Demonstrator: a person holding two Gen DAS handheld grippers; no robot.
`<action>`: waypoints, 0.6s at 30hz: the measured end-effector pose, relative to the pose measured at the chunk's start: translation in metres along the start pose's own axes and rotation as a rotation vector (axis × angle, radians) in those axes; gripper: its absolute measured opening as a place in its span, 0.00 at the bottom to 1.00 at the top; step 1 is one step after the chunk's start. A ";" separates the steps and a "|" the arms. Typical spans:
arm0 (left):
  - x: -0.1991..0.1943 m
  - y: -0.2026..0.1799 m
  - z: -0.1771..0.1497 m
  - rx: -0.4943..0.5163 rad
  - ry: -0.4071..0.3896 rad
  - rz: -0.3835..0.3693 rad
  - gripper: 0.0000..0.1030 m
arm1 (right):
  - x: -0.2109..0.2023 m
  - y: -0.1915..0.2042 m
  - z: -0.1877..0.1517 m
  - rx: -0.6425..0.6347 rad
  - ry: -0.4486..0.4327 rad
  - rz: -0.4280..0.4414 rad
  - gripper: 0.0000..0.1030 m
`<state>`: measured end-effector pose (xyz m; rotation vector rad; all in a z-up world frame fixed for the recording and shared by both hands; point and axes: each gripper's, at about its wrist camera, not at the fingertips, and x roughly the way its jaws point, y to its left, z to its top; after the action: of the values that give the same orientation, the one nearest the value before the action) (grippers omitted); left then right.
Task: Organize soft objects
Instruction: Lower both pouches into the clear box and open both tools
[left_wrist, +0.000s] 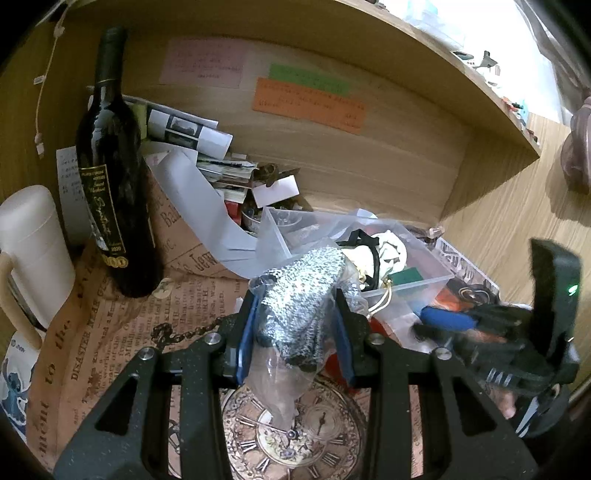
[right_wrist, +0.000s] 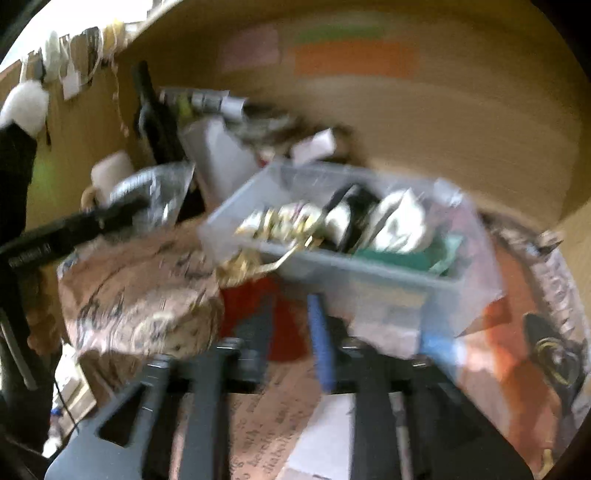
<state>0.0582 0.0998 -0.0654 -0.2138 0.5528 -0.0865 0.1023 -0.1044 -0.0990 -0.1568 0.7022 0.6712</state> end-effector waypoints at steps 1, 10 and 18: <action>0.000 0.000 0.000 -0.002 0.002 0.002 0.36 | 0.006 0.002 -0.001 -0.008 0.011 0.004 0.54; 0.000 0.006 -0.003 -0.007 0.015 0.026 0.36 | 0.061 0.009 0.012 -0.016 0.142 0.100 0.60; 0.003 0.010 -0.004 -0.017 0.019 0.033 0.36 | 0.064 0.023 0.013 -0.038 0.123 0.151 0.21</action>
<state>0.0588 0.1081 -0.0726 -0.2207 0.5756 -0.0514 0.1312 -0.0483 -0.1288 -0.1820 0.8259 0.8248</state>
